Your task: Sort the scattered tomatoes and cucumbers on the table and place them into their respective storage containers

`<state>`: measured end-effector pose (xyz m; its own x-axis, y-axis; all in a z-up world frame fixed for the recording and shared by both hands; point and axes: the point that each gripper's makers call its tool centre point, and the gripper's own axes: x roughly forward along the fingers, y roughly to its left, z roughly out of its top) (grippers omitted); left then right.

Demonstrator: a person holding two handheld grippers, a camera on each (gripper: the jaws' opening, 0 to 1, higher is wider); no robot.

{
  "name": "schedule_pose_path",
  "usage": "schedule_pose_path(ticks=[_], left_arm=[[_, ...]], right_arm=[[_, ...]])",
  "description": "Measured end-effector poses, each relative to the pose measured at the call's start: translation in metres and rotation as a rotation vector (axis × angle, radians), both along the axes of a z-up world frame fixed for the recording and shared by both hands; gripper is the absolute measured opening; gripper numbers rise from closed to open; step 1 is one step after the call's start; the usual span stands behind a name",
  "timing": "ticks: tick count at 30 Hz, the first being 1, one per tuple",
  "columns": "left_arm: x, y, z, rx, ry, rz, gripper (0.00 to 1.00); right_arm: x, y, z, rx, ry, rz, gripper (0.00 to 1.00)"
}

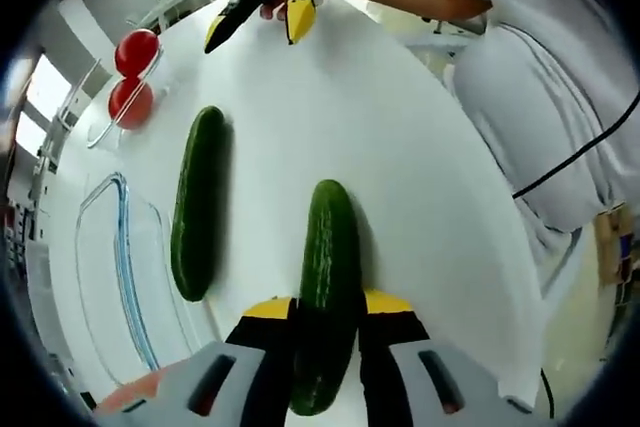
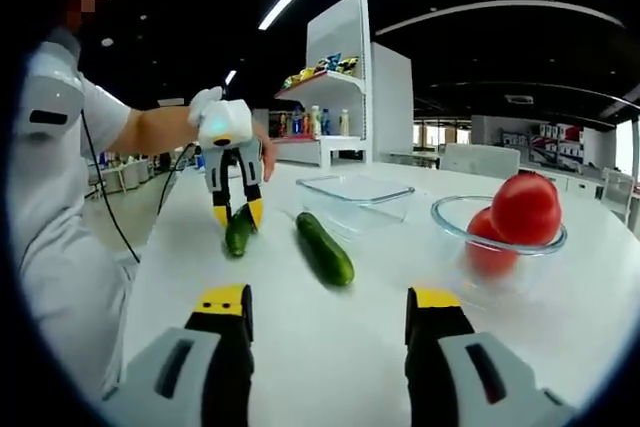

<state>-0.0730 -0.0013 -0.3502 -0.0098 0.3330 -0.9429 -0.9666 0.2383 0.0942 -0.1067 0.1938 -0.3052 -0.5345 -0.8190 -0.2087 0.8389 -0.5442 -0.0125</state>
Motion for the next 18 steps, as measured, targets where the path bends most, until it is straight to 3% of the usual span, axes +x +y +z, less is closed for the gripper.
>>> schedule_pose_path(ticks=[7, 18], left_arm=[[0.0020, 0.0015, -0.0004, -0.011, 0.028, 0.005, 0.22], [0.0048, 0.0000, 0.0006, -0.023, 0.011, 0.015, 0.22]], right_arm=[[0.0013, -0.0008, -0.0046, 0.004, -0.005, 0.001, 0.59], [0.0036, -0.0002, 0.0028, -0.016, 0.012, 0.000, 0.58]])
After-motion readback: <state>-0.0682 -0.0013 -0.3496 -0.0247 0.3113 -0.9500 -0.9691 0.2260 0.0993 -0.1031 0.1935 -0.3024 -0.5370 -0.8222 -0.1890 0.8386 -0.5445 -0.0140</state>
